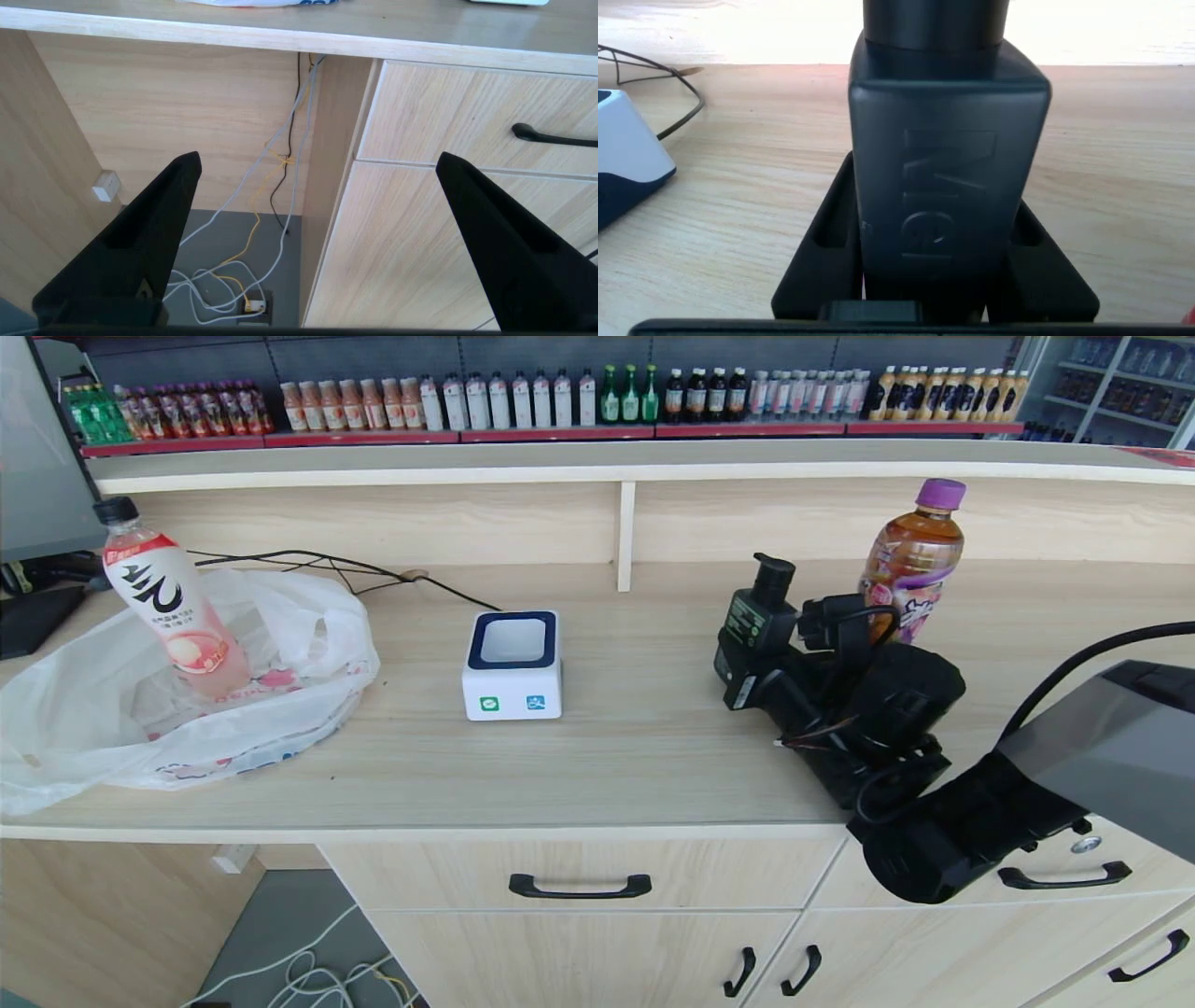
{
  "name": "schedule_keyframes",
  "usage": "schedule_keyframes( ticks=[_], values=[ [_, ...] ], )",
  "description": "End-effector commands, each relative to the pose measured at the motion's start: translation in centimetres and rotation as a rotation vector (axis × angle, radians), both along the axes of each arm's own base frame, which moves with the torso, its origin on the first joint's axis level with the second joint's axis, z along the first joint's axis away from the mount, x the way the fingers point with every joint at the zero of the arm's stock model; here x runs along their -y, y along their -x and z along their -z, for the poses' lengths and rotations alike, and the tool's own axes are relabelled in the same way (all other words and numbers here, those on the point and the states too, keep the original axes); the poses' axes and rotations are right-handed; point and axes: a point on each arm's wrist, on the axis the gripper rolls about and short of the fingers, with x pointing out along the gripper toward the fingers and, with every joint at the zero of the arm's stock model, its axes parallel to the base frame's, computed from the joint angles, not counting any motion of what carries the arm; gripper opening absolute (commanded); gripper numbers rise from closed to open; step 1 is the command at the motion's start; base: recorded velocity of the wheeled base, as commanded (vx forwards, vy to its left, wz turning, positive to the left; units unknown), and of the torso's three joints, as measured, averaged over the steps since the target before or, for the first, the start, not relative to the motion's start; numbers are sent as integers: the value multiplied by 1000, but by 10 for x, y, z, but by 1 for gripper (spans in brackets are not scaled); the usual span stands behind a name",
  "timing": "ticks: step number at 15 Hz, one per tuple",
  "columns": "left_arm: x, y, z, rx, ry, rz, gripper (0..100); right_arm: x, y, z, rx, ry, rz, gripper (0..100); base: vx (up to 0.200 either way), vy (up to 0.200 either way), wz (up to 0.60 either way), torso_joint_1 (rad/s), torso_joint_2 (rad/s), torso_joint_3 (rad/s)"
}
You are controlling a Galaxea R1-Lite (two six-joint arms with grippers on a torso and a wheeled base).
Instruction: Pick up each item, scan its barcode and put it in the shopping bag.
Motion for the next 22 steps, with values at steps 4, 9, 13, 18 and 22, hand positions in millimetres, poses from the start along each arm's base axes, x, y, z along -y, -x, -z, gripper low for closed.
schedule_keyframes(
  ticks=[4, 9, 13, 18, 22],
  values=[
    [0, 0, 0, 0, 1, 1, 100, 2, 9, -18, 45, -16, -20, 0, 0, 0, 0, 0, 0, 0],
    [0, 0, 0, 0, 1, 1, 100, 4, 49, -33, 40, -3, -89, 0, 0, 0, 0, 0, 0, 0],
    [0, 0, 0, 0, 1, 1, 100, -10, 106, -42, 27, 7, -211, 0, 0, 0, 0, 0, 0, 0],
    [0, 0, 0, 0, 1, 1, 100, 5, 159, -42, 3, 30, -285, 0, 0, 0, 0, 0, 0, 0],
    [0, 0, 0, 0, 1, -1, 100, 23, 182, -51, 20, -23, -332, 0, 0, 0, 0, 0, 0, 0]
  ],
)
